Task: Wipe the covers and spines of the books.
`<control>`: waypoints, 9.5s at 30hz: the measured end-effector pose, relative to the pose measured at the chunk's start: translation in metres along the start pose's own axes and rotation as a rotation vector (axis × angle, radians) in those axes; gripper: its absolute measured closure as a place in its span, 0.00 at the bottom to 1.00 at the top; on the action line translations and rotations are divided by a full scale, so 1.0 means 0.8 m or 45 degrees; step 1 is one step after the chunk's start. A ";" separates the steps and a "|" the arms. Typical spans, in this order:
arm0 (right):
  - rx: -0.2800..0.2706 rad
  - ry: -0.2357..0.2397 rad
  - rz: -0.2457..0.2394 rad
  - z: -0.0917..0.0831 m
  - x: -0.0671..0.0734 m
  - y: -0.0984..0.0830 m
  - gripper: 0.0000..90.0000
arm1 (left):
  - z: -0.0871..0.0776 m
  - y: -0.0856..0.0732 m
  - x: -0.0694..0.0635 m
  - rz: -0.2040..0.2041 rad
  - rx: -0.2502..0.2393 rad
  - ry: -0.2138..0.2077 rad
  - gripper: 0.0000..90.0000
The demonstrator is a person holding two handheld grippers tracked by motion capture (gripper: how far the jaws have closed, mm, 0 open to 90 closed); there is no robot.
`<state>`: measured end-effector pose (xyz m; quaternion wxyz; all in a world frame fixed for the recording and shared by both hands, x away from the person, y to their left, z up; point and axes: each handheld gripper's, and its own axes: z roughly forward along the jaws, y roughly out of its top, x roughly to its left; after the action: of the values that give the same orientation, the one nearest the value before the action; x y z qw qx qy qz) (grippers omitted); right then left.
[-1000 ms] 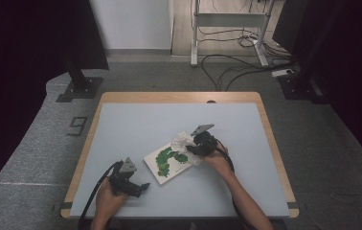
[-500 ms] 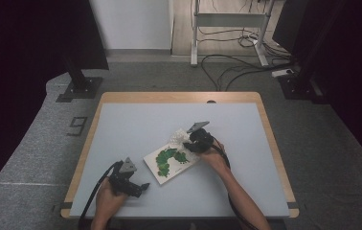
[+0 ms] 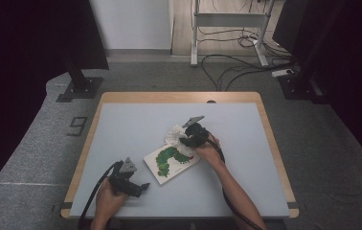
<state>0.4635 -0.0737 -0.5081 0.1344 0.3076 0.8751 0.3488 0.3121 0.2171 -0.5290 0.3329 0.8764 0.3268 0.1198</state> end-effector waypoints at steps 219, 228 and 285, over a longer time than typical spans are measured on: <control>-0.113 -0.243 0.170 -0.234 -0.041 -0.200 0.00 | 0.000 0.000 0.000 0.000 0.002 -0.001 0.00; -0.115 -0.175 0.127 -0.217 -0.027 -0.169 0.00 | 0.000 0.000 0.000 0.002 0.003 0.002 0.00; -0.023 0.283 0.054 -0.019 0.017 -0.056 0.00 | 0.030 0.035 -0.018 0.074 0.011 -0.059 0.00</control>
<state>0.4261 -0.0985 -0.5282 0.0318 0.2841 0.8747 0.3913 0.3257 0.1795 -0.5284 0.3330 0.8894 0.2940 0.1077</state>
